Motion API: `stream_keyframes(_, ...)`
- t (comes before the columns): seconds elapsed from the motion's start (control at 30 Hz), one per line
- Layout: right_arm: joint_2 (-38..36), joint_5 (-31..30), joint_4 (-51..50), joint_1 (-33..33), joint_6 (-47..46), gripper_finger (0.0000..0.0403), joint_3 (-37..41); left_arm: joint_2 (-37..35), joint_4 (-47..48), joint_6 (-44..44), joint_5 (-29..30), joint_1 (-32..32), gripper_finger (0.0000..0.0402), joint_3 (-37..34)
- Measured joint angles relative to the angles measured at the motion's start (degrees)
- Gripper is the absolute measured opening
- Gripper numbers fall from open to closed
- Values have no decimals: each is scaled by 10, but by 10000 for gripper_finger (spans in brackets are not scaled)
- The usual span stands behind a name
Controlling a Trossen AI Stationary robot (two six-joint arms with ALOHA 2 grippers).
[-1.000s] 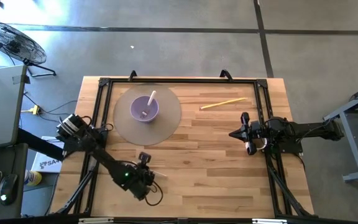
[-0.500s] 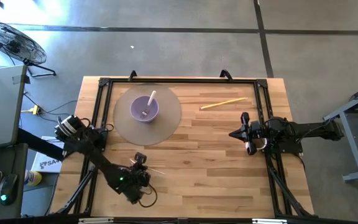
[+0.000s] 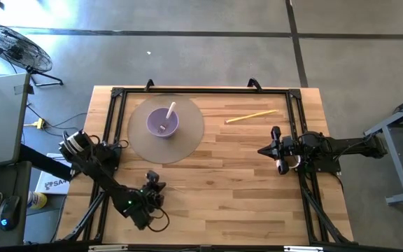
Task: Pick & Place Utensil
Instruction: Put the silver spoon into the violet bowl on the brown mat
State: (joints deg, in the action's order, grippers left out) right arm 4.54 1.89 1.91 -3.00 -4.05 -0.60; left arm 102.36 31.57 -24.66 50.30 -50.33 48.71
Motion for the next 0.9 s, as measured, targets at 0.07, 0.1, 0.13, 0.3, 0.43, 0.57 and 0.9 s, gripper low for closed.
stream_keyframes(0.07,0,0,0,0,0,5,0,0,-9,-3,6,0,1,-3)
stream_keyframes(0.1,0,0,0,0,0,5,0,0,-9,-6,6,0,1,-3)
stream_keyframes(0.13,0,0,0,0,0,5,0,0,-11,-8,6,0,1,-4)
stream_keyframes(0.3,0,0,0,0,0,5,0,0,-35,-9,17,-3,1,-4)
stream_keyframes(0.43,0,0,0,0,0,5,0,1,-55,-7,90,-28,1,-5)
stream_keyframes(0.57,0,0,0,0,0,5,0,1,-51,-9,163,-64,1,-5)
stream_keyframes(0.9,0,0,0,0,0,5,0,-31,-49,-11,238,-108,1,-5)
